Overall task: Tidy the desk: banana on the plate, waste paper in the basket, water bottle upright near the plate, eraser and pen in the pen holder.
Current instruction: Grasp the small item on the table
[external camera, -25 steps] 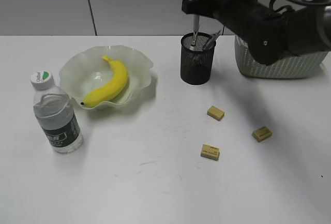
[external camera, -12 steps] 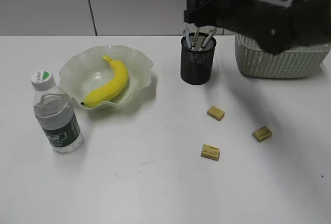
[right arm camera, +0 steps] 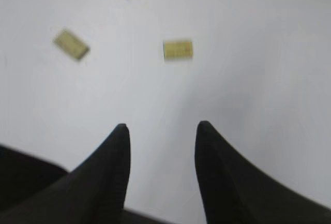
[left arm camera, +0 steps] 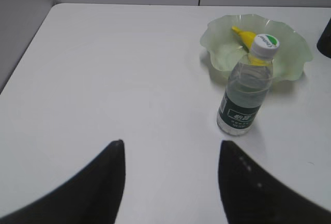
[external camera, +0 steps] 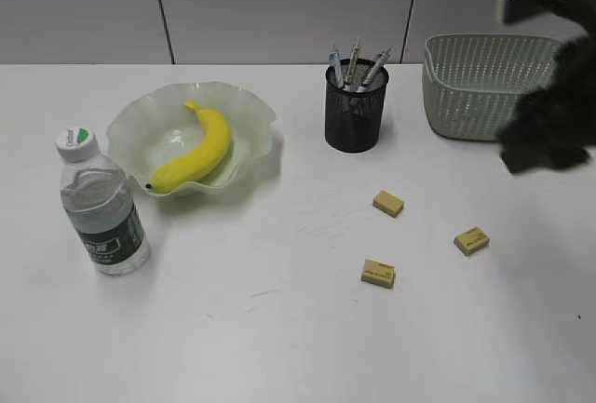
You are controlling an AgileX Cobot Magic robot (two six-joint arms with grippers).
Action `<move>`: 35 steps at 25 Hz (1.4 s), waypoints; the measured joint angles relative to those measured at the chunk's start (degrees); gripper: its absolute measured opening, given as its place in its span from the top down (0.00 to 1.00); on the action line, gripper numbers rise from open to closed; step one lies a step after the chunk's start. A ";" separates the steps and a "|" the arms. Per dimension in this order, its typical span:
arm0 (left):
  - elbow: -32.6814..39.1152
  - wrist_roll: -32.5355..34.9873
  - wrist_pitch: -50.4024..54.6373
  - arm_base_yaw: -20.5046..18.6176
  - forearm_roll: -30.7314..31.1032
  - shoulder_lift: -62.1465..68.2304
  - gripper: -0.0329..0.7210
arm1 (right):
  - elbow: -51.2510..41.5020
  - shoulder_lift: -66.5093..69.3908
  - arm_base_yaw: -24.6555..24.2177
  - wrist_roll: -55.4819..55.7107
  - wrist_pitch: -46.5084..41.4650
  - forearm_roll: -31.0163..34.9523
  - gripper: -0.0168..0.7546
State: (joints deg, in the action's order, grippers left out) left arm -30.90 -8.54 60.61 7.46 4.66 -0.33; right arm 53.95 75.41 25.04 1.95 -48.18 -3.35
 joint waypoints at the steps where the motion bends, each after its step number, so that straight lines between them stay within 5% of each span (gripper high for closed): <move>1: 0.00 0.00 0.00 0.00 0.00 0.00 0.39 | -2.17 -4.01 0.00 0.59 -3.03 -0.05 0.54; 7: 0.00 0.00 -0.05 0.00 0.00 0.00 0.39 | -14.44 -32.40 0.00 2.28 -15.05 -0.05 0.55; 16: 0.00 0.00 -0.05 0.00 -0.05 0.00 0.40 | -24.28 -68.57 0.00 2.44 -12.35 -0.05 0.55; 28: -0.16 2.19 -0.56 0.00 -3.12 1.04 0.42 | -24.70 -75.81 -0.68 2.32 -11.68 -0.05 0.55; 35: -2.89 15.57 -11.69 0.00 -15.99 15.93 0.42 | -24.70 -75.81 -12.09 2.32 -11.67 0.01 0.55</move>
State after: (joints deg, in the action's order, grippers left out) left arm -33.79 7.03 48.92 7.46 -11.33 15.60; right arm 29.25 -0.40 12.95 4.27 -59.85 -3.34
